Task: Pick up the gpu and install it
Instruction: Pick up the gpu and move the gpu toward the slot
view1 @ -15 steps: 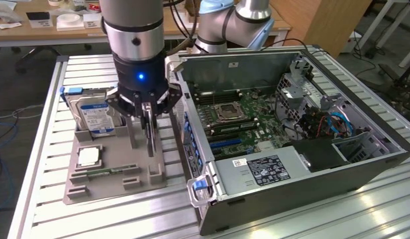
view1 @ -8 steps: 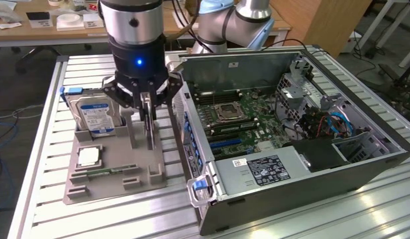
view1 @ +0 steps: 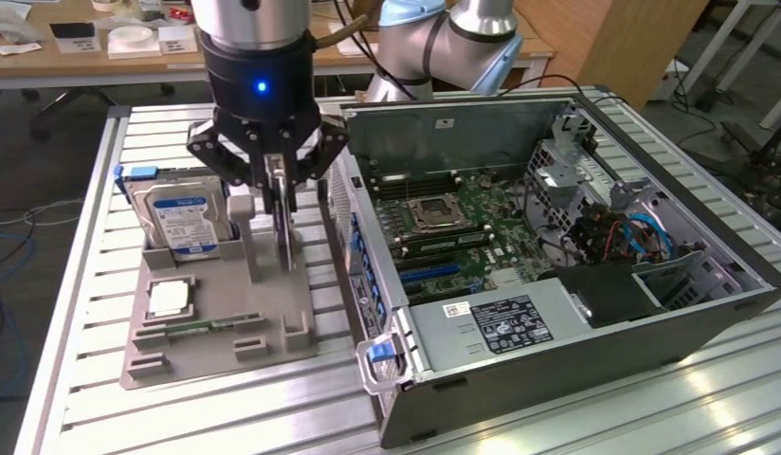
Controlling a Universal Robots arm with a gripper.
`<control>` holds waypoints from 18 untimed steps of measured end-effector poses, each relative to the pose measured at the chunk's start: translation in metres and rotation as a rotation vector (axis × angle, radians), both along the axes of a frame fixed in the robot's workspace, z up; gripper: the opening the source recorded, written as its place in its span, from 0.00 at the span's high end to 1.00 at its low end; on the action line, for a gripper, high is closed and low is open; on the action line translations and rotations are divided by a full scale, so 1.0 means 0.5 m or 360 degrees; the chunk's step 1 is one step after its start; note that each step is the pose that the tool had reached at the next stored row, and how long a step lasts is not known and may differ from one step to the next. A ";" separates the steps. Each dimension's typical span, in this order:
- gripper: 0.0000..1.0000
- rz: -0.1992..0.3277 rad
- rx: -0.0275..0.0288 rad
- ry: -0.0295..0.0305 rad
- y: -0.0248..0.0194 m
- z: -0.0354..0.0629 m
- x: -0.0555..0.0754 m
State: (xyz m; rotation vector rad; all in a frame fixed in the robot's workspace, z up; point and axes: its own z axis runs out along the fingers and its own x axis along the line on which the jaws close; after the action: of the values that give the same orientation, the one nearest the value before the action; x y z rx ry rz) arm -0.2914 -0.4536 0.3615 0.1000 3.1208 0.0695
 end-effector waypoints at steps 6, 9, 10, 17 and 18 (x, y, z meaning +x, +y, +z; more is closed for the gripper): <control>0.73 0.0001 0.00000 0.00001 0.0000 0.032 0.000; 0.73 0.0001 0.00001 0.00000 0.0000 0.052 0.000; 0.73 0.0001 0.00000 0.00000 0.0000 0.058 0.000; 0.73 0.0001 0.00000 0.00001 0.0000 0.095 0.000; 0.73 0.0001 0.00000 -0.00001 0.0000 0.099 0.000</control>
State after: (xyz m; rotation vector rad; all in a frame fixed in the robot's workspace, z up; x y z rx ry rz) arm -0.2914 -0.4536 0.4107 0.0995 3.1208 0.0695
